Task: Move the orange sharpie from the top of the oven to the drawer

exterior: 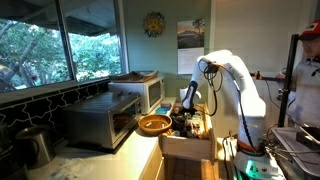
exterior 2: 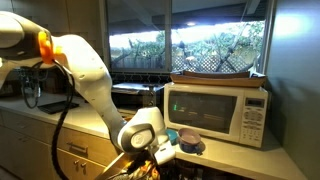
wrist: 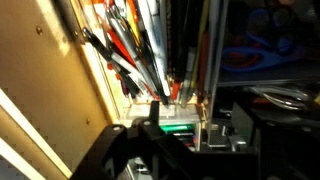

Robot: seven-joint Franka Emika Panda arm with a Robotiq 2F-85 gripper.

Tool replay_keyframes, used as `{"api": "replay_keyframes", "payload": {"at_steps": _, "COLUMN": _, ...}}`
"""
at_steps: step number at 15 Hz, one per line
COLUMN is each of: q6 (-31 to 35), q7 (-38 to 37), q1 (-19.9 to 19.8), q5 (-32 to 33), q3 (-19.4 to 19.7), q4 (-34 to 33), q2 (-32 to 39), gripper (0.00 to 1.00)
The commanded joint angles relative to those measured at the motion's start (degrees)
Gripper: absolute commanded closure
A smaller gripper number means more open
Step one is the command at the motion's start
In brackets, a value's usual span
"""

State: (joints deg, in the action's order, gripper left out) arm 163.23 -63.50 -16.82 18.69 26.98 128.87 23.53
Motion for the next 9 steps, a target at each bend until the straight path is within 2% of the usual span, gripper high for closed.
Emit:
{"api": "replay_keyframes", "payload": {"at_steps": 1, "q6": 2.6, "q7": 14.3, "q1": 0.1, "q5": -2.2, "q3": 0.3, "q4": 9.9, "q2": -13.9, "gripper": 0.00}}
{"api": "replay_keyframes", "payload": {"at_steps": 3, "q6": 3.8, "q7": 20.3, "q1": 0.5, "q5": -1.4, "q3": 0.9, "q4": 13.5, "q2": -20.5, "gripper": 0.00}}
{"api": "replay_keyframes", "payload": {"at_steps": 4, "q6": 4.0, "q7": 21.1, "q1": 0.1, "q5": 1.7, "q3": 0.6, "q4": 15.1, "q2": -24.1, "gripper": 0.00}}
{"api": "replay_keyframes", "payload": {"at_steps": 6, "q6": 3.5, "q7": 26.4, "q1": 0.2, "q5": 2.0, "q3": 0.1, "q4": 17.6, "q2": -30.8, "gripper": 0.00}}
{"api": "replay_keyframes", "payload": {"at_steps": 7, "q6": 3.4, "q7": 29.5, "q1": 0.5, "q5": 1.2, "q3": -0.2, "q4": 18.3, "q2": -33.5, "gripper": 0.00}}
{"api": "replay_keyframes", "payload": {"at_steps": 8, "q6": 2.9, "q7": 34.1, "q1": 1.9, "q5": -2.7, "q3": -0.2, "q4": 18.6, "q2": -35.4, "gripper": 0.00}}
{"api": "replay_keyframes", "payload": {"at_steps": 9, "q6": 3.1, "q7": 28.0, "q1": 0.6, "q5": -0.1, "q3": -0.2, "q4": 14.9, "q2": -29.2, "gripper": 0.00}}
